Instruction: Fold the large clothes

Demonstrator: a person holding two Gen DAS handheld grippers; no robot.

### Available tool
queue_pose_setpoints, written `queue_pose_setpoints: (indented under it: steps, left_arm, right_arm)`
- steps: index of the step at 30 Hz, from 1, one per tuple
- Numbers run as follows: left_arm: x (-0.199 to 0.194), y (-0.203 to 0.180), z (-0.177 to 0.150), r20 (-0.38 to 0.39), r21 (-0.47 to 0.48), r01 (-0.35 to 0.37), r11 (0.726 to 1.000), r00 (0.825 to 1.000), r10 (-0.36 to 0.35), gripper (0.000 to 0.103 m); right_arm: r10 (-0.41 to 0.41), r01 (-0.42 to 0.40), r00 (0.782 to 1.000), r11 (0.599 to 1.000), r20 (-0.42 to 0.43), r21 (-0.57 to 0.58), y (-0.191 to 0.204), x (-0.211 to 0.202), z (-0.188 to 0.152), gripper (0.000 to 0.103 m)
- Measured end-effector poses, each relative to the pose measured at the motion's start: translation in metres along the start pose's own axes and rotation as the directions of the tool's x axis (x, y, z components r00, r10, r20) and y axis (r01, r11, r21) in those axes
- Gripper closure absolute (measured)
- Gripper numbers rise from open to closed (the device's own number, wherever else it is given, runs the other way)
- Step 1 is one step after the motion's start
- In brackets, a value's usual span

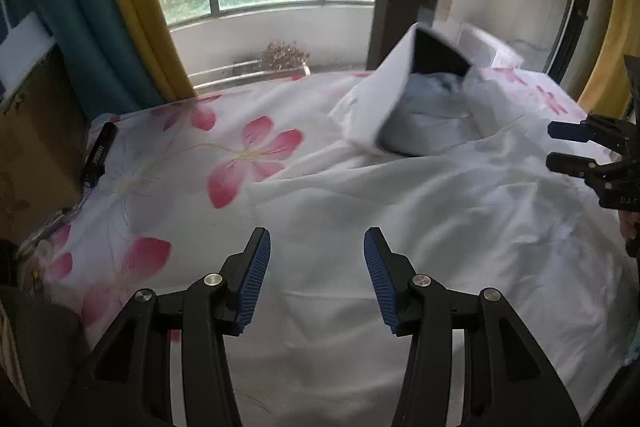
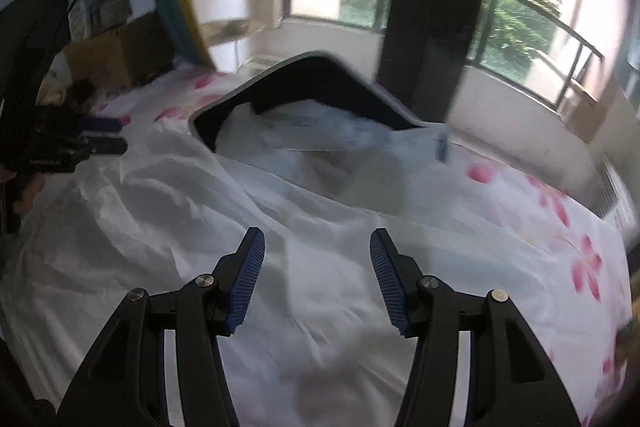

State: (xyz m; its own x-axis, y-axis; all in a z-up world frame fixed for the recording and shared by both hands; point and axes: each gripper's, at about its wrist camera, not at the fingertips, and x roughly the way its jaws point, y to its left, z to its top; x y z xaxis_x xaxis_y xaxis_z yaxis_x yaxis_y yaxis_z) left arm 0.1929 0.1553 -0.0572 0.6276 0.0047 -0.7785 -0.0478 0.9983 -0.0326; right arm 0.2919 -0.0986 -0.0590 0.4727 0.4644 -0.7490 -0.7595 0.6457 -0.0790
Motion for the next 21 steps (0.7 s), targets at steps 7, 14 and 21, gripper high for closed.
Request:
queue_pose_setpoints:
  steps: [7,14,21]
  left_arm:
    - [0.036,0.019,-0.003,-0.068,0.047,-0.036,0.998,0.997,0.039,0.052]
    - [0.028,0.011,0.005,-0.015,0.089,-0.049,0.995,0.999,0.050,0.101]
    - [0.009,0.031,0.026,0.071,-0.003,-0.089,0.996,0.993,0.089,0.101]
  right_arm:
    - [-0.068,0.057,0.991,0.993,-0.112,-0.100,0.011,0.045,-0.010,0.101]
    - [-0.157,0.158,0.987,0.987,-0.029,0.032,-0.038,-0.006,-0.042,0.103]
    - [-0.176,0.176,0.984,0.961,-0.020,0.211,-0.083,-0.041,-0.084,0.103]
